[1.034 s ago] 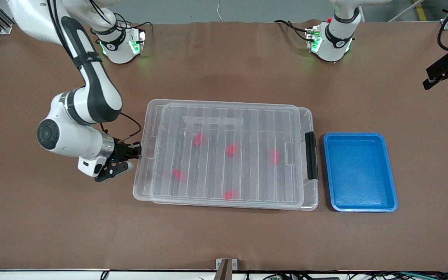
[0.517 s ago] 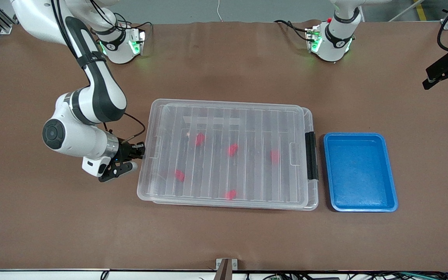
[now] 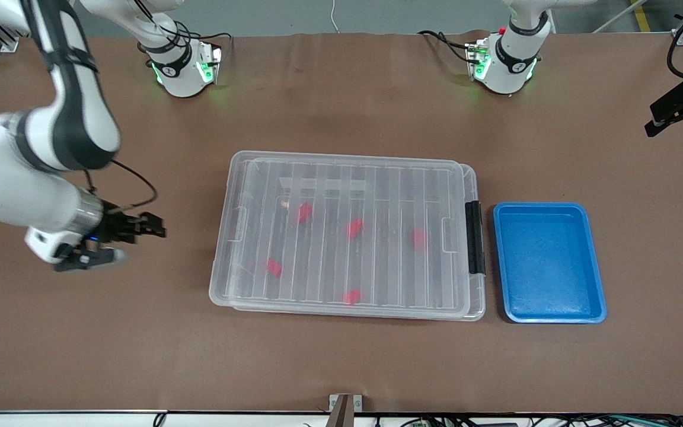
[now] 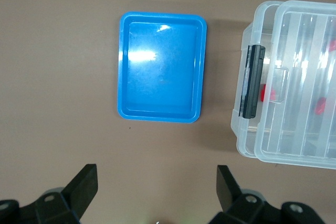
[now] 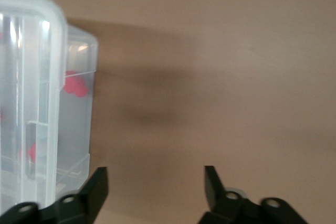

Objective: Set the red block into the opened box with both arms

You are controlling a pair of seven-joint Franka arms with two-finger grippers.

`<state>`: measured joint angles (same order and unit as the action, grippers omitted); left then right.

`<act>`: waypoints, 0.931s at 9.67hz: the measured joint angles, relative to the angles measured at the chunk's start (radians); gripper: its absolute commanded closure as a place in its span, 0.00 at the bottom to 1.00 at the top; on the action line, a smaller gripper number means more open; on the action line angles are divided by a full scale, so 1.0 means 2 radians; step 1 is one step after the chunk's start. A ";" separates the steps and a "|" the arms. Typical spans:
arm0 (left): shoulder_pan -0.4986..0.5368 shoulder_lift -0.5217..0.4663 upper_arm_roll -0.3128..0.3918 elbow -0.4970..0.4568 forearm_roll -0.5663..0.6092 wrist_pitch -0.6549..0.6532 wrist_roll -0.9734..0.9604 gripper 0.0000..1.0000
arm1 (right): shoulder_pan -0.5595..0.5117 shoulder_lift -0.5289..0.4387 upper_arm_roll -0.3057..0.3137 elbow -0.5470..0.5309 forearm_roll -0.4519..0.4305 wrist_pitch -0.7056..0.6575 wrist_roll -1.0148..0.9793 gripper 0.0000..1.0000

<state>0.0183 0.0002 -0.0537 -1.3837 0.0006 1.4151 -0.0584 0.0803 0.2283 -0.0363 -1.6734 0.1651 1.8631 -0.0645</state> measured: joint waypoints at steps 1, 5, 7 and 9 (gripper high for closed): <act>-0.001 0.000 -0.001 0.000 0.000 0.000 0.000 0.00 | -0.021 -0.033 -0.001 0.001 -0.010 -0.026 0.009 0.00; -0.004 0.000 -0.005 0.000 0.000 0.000 0.000 0.00 | -0.058 -0.137 -0.001 0.003 -0.057 -0.146 0.016 0.00; -0.004 0.000 -0.005 -0.001 0.000 0.000 0.000 0.00 | -0.064 -0.150 -0.001 0.027 -0.082 -0.181 0.021 0.00; -0.004 0.002 -0.006 -0.002 0.000 0.000 0.000 0.00 | -0.076 -0.147 -0.001 0.050 -0.085 -0.185 0.021 0.00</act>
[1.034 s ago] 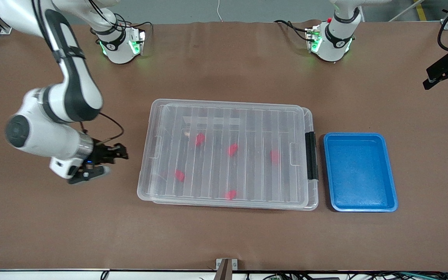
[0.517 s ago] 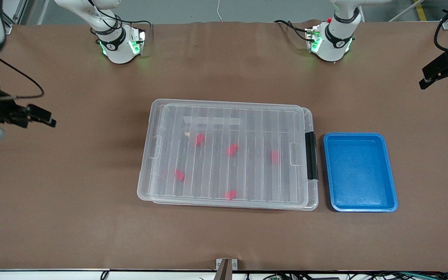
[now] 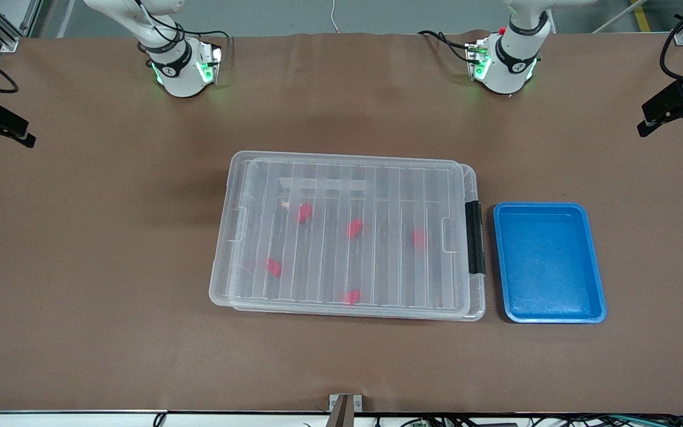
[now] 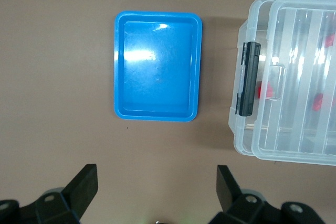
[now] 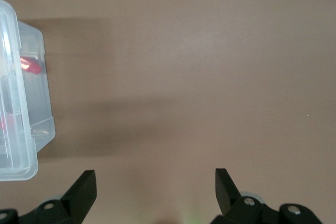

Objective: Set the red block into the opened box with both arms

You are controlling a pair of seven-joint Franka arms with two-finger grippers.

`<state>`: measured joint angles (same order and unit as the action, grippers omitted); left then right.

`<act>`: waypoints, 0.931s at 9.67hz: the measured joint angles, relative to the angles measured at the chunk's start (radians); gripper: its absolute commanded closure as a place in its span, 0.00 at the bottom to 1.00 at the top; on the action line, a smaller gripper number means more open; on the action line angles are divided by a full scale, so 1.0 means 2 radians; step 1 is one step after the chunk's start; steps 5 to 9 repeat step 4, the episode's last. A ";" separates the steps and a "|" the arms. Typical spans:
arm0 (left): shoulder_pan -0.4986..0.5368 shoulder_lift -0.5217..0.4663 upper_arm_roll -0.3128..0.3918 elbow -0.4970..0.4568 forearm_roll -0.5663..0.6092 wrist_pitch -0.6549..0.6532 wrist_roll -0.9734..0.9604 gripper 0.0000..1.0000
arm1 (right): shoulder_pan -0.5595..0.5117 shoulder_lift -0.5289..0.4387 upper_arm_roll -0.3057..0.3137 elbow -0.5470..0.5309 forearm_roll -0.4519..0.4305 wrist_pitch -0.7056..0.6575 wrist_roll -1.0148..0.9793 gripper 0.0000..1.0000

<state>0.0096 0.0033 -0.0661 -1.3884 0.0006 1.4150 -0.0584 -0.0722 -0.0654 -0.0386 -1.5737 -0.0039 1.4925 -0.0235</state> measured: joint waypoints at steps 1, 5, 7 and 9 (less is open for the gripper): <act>0.000 0.001 -0.003 0.000 0.000 0.000 0.000 0.00 | -0.001 0.001 0.000 0.007 0.000 -0.002 0.000 0.00; -0.001 0.005 -0.012 -0.001 0.010 -0.002 0.000 0.00 | -0.002 0.005 0.000 0.009 0.000 -0.008 0.000 0.00; -0.001 0.005 -0.012 -0.001 0.010 -0.002 0.000 0.00 | -0.002 0.005 0.000 0.009 0.000 -0.008 0.000 0.00; -0.001 0.005 -0.012 -0.001 0.010 -0.002 0.000 0.00 | -0.002 0.005 0.000 0.009 0.000 -0.008 0.000 0.00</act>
